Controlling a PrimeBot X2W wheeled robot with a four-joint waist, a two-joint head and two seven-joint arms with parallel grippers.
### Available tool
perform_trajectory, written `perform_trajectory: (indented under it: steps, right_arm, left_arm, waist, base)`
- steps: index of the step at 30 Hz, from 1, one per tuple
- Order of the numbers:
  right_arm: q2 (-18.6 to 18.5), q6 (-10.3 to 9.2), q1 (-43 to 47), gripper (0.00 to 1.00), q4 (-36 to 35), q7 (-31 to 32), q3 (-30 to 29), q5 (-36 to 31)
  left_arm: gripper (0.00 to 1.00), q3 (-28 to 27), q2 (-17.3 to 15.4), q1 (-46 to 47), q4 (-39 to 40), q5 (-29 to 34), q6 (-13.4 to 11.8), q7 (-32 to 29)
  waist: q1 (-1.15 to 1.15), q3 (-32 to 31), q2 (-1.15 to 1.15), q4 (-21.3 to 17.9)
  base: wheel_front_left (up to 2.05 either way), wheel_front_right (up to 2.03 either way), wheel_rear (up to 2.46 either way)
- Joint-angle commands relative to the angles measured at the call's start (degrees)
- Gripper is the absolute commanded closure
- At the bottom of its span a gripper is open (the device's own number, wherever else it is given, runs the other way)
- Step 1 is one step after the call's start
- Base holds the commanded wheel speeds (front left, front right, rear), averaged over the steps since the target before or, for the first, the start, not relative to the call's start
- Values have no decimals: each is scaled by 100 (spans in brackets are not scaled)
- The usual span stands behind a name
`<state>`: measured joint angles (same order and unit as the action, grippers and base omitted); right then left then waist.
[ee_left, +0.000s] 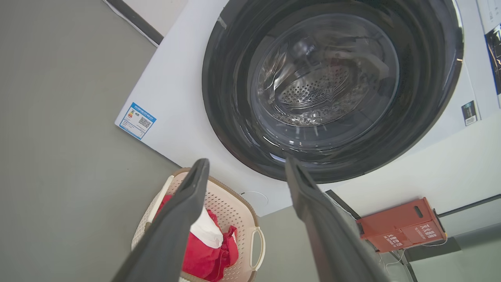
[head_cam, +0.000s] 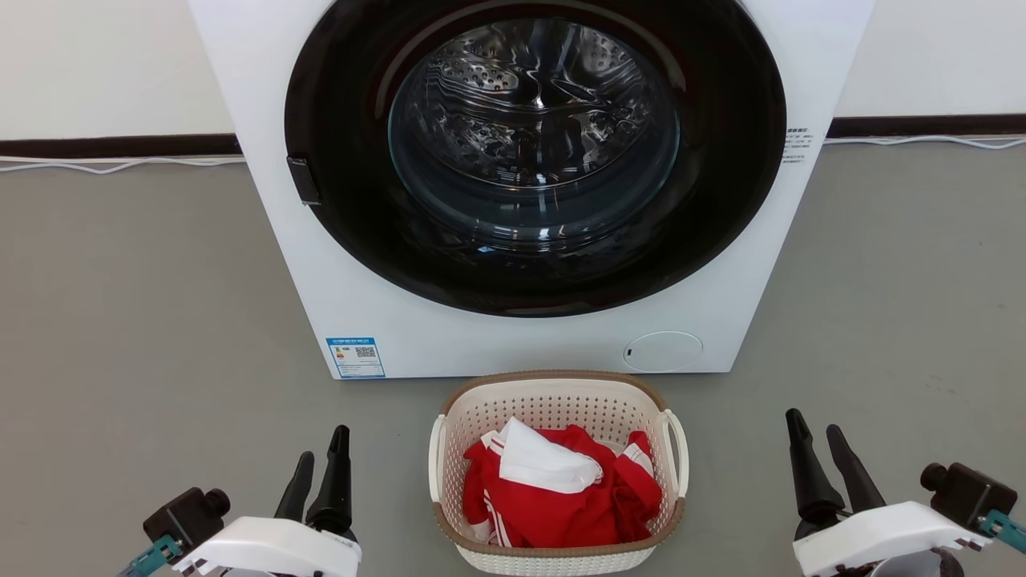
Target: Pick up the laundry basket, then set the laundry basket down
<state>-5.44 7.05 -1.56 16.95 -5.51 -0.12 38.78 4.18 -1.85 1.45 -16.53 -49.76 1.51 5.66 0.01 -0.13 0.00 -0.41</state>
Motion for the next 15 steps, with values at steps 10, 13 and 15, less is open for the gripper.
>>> perform_trajectory:
  steps: [10,13,15]
  right_arm:
    - [-156,29,-286,0,-61,-248,177,-844]
    - [-165,30,-292,0,-59,-299,200,-1060]
    - [-173,31,-294,0,-54,-333,214,-1198]
  left_arm:
    - [0,1,-55,54,170,673,-101,234]
    - [0,31,-59,46,172,850,-127,284]
    - [0,51,-61,42,173,971,-144,318]
  waist:
    - [0,3,0,-1]
    - [0,1,0,-3]
    - [0,1,0,-4]
  base:
    - [0,0,0]
    - [0,0,0]
    - [0,0,0]
